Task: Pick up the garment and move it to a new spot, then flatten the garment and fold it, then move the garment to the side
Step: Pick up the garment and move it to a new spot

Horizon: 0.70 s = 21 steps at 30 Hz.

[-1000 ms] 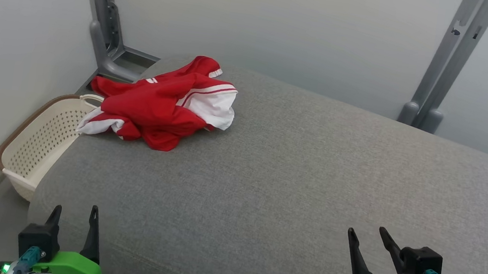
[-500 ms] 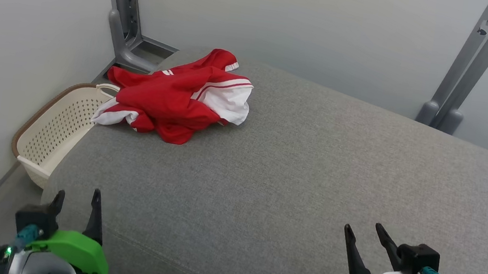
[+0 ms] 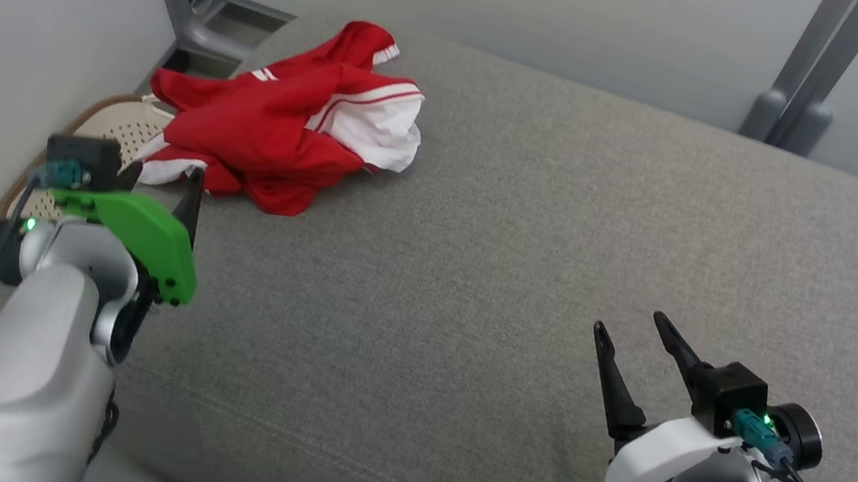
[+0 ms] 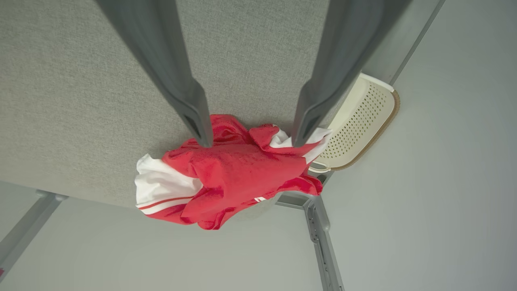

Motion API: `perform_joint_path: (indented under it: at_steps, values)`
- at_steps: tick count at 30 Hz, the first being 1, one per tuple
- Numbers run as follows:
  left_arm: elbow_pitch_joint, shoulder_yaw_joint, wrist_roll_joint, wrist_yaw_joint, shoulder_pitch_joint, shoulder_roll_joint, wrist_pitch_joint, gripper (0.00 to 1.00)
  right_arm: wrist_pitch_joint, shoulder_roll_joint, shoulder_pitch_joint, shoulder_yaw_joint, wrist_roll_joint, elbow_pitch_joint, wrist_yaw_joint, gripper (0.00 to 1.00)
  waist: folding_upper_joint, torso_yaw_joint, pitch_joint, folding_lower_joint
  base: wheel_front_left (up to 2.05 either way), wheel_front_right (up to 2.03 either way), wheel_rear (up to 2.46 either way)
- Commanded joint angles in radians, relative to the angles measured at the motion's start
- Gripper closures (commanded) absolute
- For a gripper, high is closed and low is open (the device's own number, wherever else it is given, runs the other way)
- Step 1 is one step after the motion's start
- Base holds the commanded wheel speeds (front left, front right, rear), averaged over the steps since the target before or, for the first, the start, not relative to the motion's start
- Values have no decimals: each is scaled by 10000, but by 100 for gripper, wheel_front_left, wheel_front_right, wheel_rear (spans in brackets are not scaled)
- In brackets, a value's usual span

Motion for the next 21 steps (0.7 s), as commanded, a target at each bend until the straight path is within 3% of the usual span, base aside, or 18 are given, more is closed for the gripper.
perform_joint_path:
  at_steps: [1,10,21]
  values:
    - [323,-184,166,-258,-698,125,187,0,206,-46,-194,47,-181,-359,-3,0,0,-590,1204,0,0,0,0]
    - [2035,-459,3,-791,-3595,445,1533,0,1311,-47,-481,912,-990,-2137,-3,0,0,-1406,3074,0,0,0,0]
    - [3602,-646,263,-661,-5292,1100,2175,0,1681,-40,-152,1341,-1268,-2941,-3,0,0,-1988,4119,0,0,0,0]
